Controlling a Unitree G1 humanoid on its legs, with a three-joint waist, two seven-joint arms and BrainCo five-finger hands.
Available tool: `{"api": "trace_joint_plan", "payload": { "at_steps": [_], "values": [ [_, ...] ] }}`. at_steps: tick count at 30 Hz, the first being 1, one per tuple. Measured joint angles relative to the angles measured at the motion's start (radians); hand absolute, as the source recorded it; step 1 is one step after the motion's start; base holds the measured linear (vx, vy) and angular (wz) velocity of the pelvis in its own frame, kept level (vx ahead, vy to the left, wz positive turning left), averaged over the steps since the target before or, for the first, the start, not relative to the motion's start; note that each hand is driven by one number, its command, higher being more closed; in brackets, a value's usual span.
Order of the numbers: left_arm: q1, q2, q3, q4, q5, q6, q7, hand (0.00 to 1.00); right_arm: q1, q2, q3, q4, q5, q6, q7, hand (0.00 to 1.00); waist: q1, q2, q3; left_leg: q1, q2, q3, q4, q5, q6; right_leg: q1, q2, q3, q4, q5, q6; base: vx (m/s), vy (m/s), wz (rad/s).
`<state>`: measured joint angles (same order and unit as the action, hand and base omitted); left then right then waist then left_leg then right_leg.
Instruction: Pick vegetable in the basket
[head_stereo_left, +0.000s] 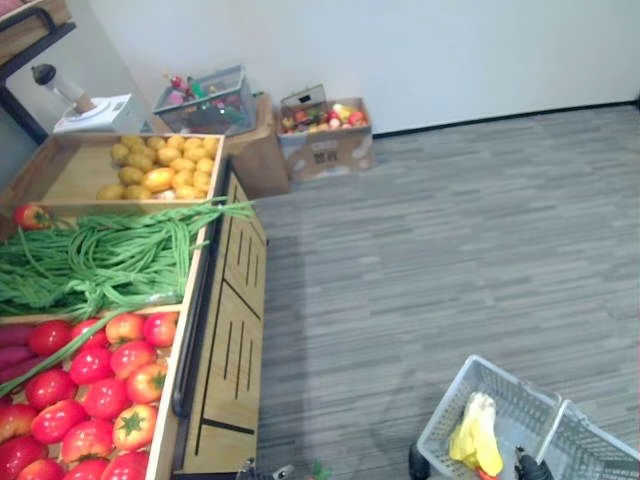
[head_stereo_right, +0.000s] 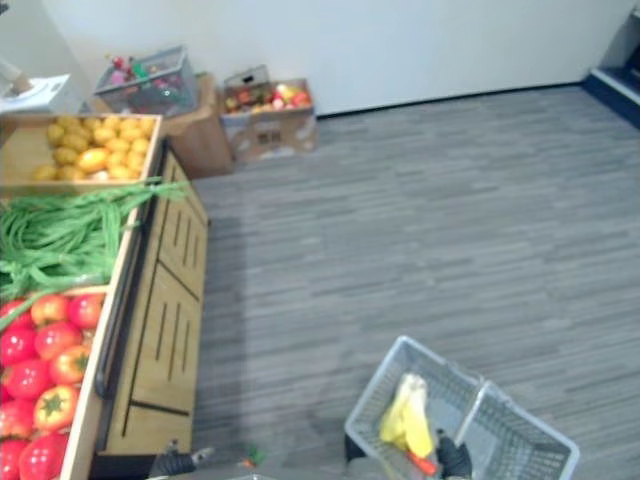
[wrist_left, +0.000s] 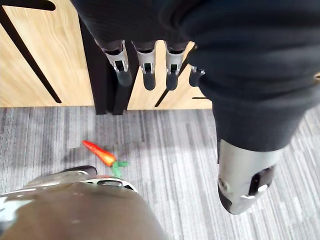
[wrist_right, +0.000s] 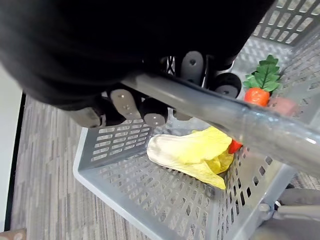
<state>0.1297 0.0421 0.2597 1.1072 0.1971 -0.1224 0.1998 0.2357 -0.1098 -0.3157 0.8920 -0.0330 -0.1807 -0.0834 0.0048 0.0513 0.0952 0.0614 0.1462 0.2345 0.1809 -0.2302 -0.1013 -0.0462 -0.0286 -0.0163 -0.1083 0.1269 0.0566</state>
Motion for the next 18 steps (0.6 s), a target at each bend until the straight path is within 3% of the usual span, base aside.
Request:
{"api": "trace_joint_plan", "payload": {
  "at_steps": [3,11,15,18],
  "values": [
    [-0.014,0.014,0.002,0.038,0.000,0.001,-0.005,0.00,-0.034,0.008,-0.033,0.079,0.000,0.001,-0.004,1.00,0.004,-0.019,0.003,0.035,-0.021,-0.002,-0.055,-0.018,0.013,0.014,-0.017,-0.014,-0.006,0.008,0.012,-0.07,0.194,0.12],
    [-0.015,0.031,-0.034,0.079,0.001,0.001,-0.022,0.00,-0.037,0.011,-0.068,0.148,0.014,0.007,-0.003,1.00,0.000,-0.024,-0.013,0.062,-0.058,-0.036,-0.092,-0.008,0.035,0.035,-0.054,-0.063,-0.006,0.001,0.021,0.00,0.053,0.10],
    [-0.020,0.037,-0.059,0.086,0.001,0.001,-0.034,0.00,-0.046,0.009,-0.073,0.172,0.017,0.007,-0.003,1.00,-0.005,-0.023,-0.016,0.065,-0.055,-0.053,-0.093,-0.004,0.031,0.035,-0.051,-0.079,-0.005,-0.001,0.025,0.04,-0.008,0.10],
    [-0.027,0.040,-0.058,0.084,0.002,0.001,-0.049,0.00,-0.064,0.010,-0.068,0.177,0.036,0.009,0.000,1.00,-0.002,-0.042,-0.012,0.069,-0.056,0.005,-0.094,-0.004,0.030,0.009,-0.037,-0.023,0.000,0.006,0.034,-0.01,-0.016,-0.36]
  ]
}}
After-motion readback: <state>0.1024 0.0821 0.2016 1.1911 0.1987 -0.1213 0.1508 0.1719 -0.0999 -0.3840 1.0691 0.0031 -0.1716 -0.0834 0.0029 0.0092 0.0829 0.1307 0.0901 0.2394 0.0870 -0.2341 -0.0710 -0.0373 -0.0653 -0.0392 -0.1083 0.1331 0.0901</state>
